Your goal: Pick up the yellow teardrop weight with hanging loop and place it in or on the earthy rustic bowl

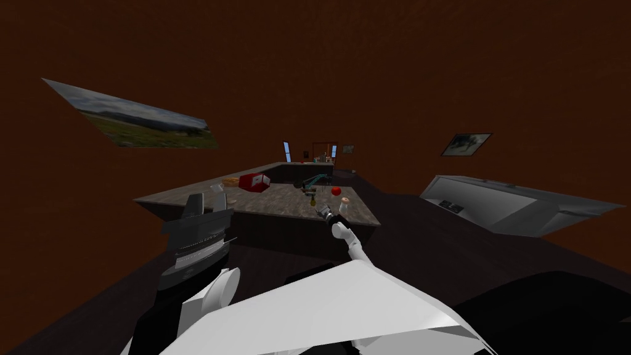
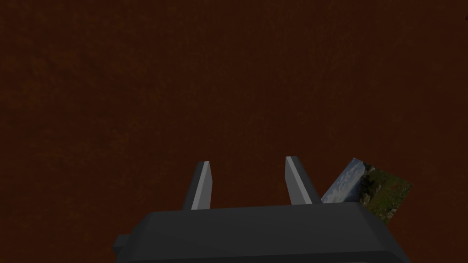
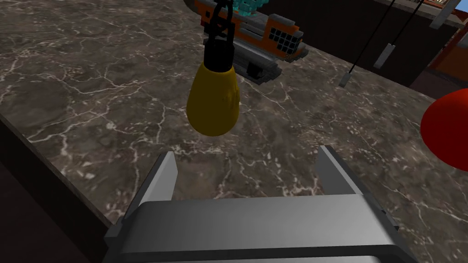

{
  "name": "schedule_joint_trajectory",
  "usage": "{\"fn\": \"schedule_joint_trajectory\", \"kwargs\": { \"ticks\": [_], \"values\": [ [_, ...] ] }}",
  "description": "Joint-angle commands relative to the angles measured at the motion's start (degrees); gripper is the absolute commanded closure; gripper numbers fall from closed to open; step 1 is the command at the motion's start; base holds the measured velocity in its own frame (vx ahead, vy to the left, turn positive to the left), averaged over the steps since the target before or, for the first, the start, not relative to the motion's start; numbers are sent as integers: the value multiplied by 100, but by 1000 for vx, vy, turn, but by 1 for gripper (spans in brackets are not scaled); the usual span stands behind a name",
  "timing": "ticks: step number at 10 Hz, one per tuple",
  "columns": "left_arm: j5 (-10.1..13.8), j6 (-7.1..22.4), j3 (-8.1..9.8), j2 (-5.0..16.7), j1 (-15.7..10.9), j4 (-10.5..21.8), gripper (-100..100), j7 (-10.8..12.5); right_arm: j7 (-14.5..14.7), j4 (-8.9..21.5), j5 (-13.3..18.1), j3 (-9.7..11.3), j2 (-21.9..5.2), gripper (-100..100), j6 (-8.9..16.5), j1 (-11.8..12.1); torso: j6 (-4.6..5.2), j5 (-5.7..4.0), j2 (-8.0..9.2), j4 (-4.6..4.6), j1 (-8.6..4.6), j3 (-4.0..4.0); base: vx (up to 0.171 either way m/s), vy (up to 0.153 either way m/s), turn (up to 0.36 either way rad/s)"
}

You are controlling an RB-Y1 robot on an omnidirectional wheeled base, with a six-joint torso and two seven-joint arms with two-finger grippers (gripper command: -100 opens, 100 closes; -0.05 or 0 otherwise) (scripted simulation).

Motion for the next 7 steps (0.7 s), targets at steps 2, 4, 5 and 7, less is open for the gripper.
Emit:
{"fn": "schedule_joint_trajectory", "kwargs": {
  "ticks": [2,4,5,7],
  "values": [
    [0,0,0,0,0,0,0,0,-420,192,-276,53,21,-100,241,-235,0,0,-2,0,-1,-1,49,-18,10],
    [0,0,0,0,0,0,0,0,-685,298,-440,75,71,-100,401,-392,0,-1,-11,-3,-3,-6,58,-24,5],
    [0,0,0,0,0,0,0,0,-802,340,-513,84,101,-100,470,-461,1,-1,-9,-2,-4,-5,56,-32,3],
    [0,0,0,0,0,0,0,0,-1002,404,-643,99,171,-100,587,-577,1,-1,-9,-2,-7,-5,53,-28,3]
  ]
}}
